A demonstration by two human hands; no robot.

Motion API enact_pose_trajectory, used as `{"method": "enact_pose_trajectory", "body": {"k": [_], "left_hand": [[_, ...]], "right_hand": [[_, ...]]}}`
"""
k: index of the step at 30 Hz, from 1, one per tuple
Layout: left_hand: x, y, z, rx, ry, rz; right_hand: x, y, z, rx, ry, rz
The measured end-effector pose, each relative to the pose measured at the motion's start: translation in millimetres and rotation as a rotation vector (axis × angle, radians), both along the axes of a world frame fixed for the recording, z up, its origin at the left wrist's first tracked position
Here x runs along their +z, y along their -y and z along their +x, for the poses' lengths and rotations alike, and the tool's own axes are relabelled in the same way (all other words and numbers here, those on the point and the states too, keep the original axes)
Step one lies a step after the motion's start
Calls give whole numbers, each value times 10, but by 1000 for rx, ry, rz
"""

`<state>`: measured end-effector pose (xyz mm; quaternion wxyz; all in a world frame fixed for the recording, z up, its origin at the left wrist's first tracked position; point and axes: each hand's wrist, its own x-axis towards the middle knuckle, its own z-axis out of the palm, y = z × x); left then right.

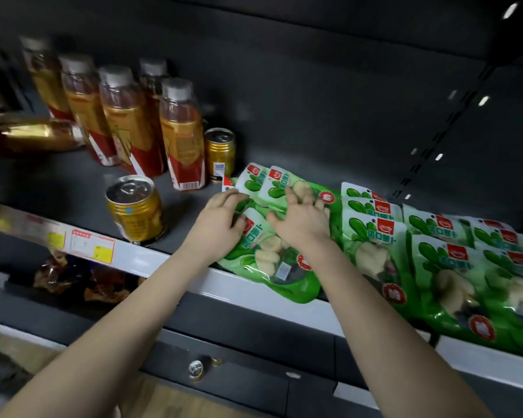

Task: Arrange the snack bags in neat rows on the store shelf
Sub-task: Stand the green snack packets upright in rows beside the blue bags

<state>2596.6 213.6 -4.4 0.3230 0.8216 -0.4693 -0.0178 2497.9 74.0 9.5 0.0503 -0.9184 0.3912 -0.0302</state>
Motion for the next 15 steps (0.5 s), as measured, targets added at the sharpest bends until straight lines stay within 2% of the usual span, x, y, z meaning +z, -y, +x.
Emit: {"method": "enact_pose_trajectory", "body": {"k": [5,10,12,15], "left_hand": [[-18,14,-6,31,-27,4],[-21,23,3,39,-34,31],[-23,20,10,39,-41,16],[-24,24,6,65,-26,-19]], "right_hand": [[-58,-65,7,80,72,3],[-14,-96,20,133,110,-91],[-17,-156,75,179,135,-41],[-45,-240,169,199,256,138]]}}
